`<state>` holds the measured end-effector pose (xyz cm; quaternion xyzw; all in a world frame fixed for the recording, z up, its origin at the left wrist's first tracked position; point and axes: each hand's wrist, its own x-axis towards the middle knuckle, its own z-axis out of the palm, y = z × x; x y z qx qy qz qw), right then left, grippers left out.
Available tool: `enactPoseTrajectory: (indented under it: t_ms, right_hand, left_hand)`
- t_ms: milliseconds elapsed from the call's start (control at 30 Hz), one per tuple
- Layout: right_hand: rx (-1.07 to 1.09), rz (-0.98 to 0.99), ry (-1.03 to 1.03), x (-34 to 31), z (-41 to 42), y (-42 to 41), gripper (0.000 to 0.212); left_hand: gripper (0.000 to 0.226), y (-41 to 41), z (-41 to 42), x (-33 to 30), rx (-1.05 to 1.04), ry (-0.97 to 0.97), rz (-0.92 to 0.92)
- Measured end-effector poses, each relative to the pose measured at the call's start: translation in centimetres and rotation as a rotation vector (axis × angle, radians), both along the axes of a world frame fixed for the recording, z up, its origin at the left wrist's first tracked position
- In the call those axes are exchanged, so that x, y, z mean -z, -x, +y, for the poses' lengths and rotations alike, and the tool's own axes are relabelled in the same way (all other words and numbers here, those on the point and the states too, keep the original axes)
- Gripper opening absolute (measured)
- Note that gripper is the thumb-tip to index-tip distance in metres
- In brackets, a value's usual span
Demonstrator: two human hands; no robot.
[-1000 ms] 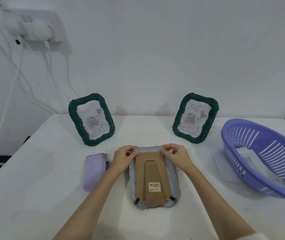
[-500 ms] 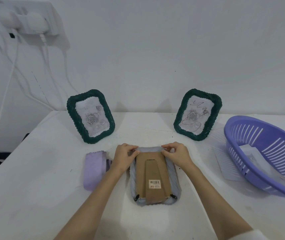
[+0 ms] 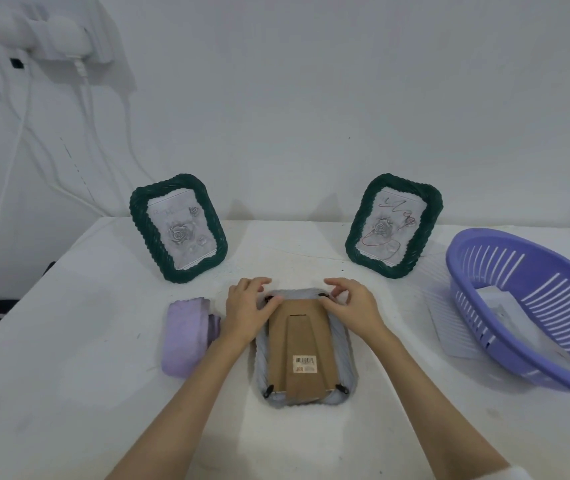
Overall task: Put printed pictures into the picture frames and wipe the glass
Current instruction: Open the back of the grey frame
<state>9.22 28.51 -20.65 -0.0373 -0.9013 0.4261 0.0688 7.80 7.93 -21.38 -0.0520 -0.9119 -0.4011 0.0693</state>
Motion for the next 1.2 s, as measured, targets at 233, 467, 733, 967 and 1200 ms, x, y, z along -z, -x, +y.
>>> enactPoseTrajectory:
  t_ms: [233, 467, 733, 967, 1200]
  right_hand:
    - [-0.194, -0.037, 0.0, -1.3, 1.4, -6.8, 0.046]
    - [-0.302, -0.149, -0.259, -1.8, 0.3, -8.4, 0.092]
    - [-0.275, -0.071, -0.202, -0.9, 0.4, -10.0, 0.056]
    - [-0.227, -0.086, -0.176, -0.4, 0.3, -9.9, 0.04]
    - [-0.213, -0.12, -0.145, -0.8, 0.2, -9.5, 0.036]
  left_hand:
    - [0.097, -5.4, -1.8, -1.9, 0.22, 0.186, -0.196]
    - [0.111, -5.9, -1.6, -1.5, 0.245, 0.226, -0.176]
    - [0.063, -8.2, -2.5, -1.1, 0.398, 0.156, -0.108]
    - [0.053, -8.5, -2.7, 0.0, 0.331, -0.009, -0.121]
    - [0.046, -8.2, -2.6, 0.6, 0.316, -0.15, -0.131]
